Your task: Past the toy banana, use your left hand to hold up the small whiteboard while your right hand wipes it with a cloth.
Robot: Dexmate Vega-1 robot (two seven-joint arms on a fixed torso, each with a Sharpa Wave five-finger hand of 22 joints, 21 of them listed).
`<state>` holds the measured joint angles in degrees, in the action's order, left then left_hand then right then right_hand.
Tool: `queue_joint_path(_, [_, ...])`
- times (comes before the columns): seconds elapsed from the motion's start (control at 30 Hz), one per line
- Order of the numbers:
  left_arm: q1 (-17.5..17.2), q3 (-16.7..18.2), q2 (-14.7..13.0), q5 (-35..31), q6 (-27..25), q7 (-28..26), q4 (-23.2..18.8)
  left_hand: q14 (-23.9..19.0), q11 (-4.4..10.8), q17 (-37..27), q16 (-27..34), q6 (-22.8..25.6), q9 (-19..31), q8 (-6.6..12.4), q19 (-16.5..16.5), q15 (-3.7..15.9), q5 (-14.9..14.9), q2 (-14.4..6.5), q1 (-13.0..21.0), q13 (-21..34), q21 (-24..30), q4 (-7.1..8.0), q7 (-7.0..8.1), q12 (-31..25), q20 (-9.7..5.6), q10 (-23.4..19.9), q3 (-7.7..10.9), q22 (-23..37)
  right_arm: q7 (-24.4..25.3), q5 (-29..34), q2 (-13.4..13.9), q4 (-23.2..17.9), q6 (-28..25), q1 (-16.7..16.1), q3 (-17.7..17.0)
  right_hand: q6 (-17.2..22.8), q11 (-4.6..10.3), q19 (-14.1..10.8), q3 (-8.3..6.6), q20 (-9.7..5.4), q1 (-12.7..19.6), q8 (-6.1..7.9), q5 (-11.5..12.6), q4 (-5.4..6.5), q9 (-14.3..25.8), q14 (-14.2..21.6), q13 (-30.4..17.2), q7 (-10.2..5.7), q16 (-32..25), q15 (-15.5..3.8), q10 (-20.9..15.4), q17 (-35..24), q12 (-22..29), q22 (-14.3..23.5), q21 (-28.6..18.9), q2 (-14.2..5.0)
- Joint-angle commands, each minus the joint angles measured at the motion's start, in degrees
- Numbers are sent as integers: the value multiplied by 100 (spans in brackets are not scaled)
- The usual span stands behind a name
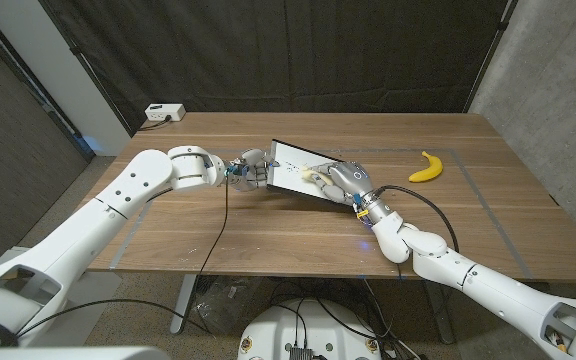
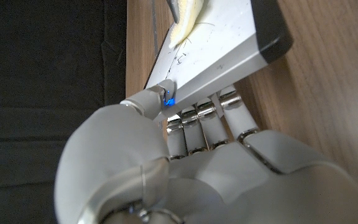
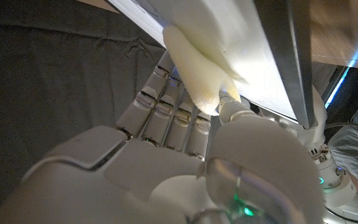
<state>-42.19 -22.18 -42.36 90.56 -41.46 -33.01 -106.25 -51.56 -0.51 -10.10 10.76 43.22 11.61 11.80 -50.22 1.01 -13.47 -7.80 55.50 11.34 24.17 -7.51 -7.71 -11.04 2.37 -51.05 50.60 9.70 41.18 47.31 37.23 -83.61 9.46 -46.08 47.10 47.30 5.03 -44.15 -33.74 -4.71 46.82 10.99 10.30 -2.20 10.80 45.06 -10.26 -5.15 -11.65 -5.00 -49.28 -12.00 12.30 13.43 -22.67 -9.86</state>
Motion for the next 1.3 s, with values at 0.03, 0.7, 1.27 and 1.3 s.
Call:
queue_joint_path(0.03, [35, -13, 22, -10, -10, 104, 47, -15, 28, -14, 2, 153, 18, -26, -38, 17, -17, -25, -16, 21, 8, 3, -145, -28, -7, -18, 49, 23, -129, -47, 77, 95, 56, 52, 185, 79, 67, -9, -23, -661, 16, 30, 0, 33, 24, 34, -10, -128, 0, -596, -24, 3, 5, 19, -40, -66])
queue_joint_path(0.7, [59, -1, 11, 38, -77, 160, 56, 0, 24, -15, -1, 138, 18, -32, -40, 15, -16, -35, -38, 23, -18, 3, -153, -28, -3, -14, 70, 24, -80, -390, -525, 1007, -318, 528, 317, 87, 76, 1, -17, -651, 2, 27, 0, 43, 30, 56, -12, -138, -9, -569, -28, -3, -7, 20, -78, -63])
queue_joint_path(1.27, [114, -37, 61, -36, -77, 289, 199, -3, 31, -14, 2, 136, 18, -32, -27, 30, -14, -36, -58, 24, -43, 2, -136, -27, 0, -7, 83, 26, -248, -794, -384, 998, -488, 536, 438, 91, 62, 14, -22, -643, 3, 23, 3, 40, 33, 44, -13, -134, -4, -545, -33, -5, -16, 19, -108, -66])
queue_joint_path(1.3, [120, -40, 63, -46, -81, 318, 213, -1, 33, -14, 1, 135, 18, -33, -27, 29, -14, -36, -59, 24, -44, 3, -135, -25, -1, -2, 83, 26, -278, -802, -343, 916, -475, 508, 435, 90, 62, 14, -22, -642, 3, 22, 3, 38, 33, 46, -13, -136, -4, -544, -32, -4, -16, 19, -110, -62])
